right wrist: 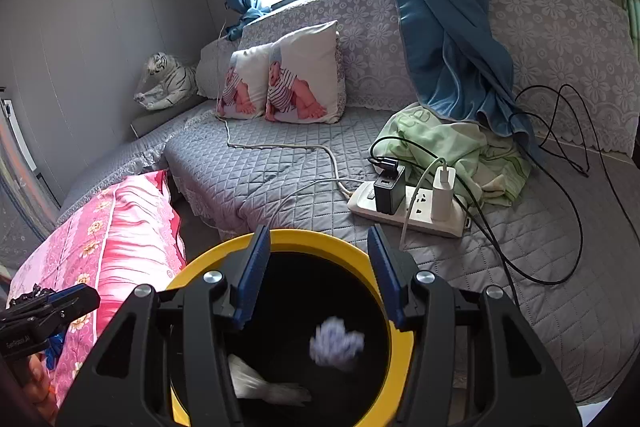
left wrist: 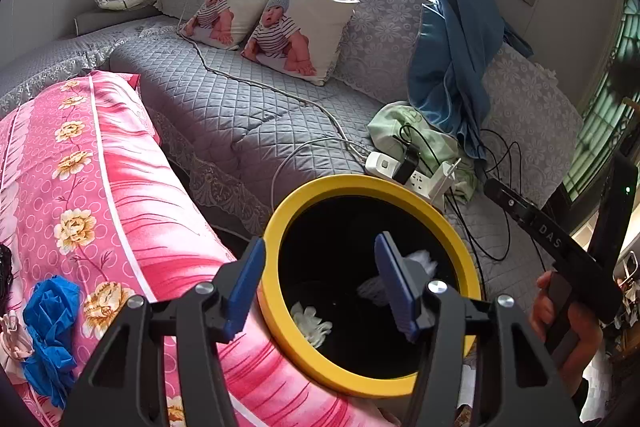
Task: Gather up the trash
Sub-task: 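Move both open tools back to the trash pile on the bed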
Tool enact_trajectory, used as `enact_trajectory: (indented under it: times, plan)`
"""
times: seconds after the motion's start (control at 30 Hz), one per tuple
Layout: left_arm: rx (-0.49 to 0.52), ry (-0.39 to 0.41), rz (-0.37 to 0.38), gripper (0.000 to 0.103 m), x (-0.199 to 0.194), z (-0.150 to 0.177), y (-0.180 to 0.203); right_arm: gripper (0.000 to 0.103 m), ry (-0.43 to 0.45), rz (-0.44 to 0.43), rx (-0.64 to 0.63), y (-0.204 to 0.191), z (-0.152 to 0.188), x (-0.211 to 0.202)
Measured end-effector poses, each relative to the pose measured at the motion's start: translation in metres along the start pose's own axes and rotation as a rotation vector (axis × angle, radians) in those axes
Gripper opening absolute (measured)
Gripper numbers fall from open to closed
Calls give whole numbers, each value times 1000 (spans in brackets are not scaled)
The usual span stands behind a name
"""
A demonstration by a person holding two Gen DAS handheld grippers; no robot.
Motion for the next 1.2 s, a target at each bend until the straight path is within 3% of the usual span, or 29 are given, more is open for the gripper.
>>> enact_trajectory:
  times: [0.33, 0.67, 0.87, 0.93, 1.2]
  plan:
    - [-40, 120, -49, 61, -63, -22, -22, 48, 98, -53, -17, -22, -18, -44]
    - [-100, 239, -171, 67, -150, -20, -74, 48, 125, -221, -143, -104, -8, -73]
    - [-155, 290, -280, 68, -199, -7, -126, 48, 110, -368, -251, -166, 16, -84]
    - [-176, 310, -308, 74, -217, -2, -143, 50, 98, -415, -285, -186, 25, -87]
    - [-217, 365, -446, 81, -273, 29, -199, 51, -17, -539, -356, -249, 66, -81]
Point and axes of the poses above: each gripper's, at about its wrist camera, not at the fingertips, and x roughly the way its jaws point, y to its right, z to its underside, the point moved 9 cm from there along x, roughly the way its jaws point, and after that the axes turned 2 degrees about -z, right-handed, at the moved point
